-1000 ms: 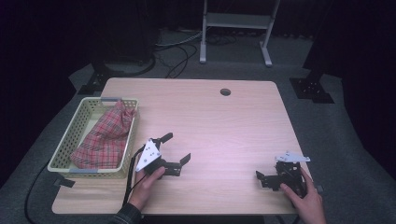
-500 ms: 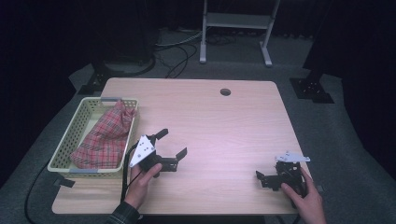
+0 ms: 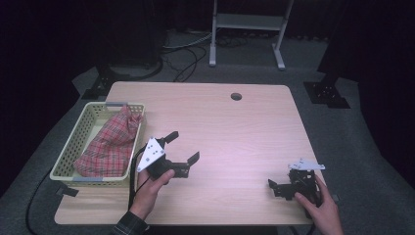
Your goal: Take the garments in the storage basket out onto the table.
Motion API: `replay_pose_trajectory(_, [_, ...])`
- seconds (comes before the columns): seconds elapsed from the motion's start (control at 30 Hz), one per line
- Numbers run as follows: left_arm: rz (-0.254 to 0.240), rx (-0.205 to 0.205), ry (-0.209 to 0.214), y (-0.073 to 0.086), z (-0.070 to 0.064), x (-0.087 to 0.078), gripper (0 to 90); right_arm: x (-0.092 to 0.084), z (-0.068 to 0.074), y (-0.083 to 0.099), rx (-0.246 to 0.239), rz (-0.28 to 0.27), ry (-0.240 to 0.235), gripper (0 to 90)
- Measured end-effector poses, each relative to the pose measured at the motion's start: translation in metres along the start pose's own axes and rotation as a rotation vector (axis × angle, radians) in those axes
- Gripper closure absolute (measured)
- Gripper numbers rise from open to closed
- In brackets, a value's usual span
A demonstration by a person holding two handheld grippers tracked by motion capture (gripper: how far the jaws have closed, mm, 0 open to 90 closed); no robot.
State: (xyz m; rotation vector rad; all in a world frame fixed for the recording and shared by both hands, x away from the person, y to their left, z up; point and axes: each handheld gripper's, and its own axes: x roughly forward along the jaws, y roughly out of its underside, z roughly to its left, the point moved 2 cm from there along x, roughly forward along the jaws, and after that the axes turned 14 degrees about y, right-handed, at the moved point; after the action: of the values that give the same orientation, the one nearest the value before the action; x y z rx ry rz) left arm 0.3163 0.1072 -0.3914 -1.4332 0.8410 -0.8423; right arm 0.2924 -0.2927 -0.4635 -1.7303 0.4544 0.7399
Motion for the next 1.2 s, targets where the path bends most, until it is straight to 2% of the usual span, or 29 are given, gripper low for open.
replay_pose_trajectory(0.27, [-0.014, 0.002, 0.01, -0.019, 0.0, 0.001, 1.8, 0.0, 0.0, 0.0, 0.0, 0.0, 0.0, 0.0])
replay_pose_trajectory(0.67, [-0.001, -0.005, 0.027, -0.05, 0.0, 0.006, 1.8, 0.0, 0.0, 0.0, 0.0, -0.001, 0.0, 0.0])
replay_pose_trajectory(1.2, [0.024, -0.012, 0.046, -0.08, 0.004, 0.01, 1.8, 0.0, 0.0, 0.0, 0.0, -0.002, 0.0, 0.0])
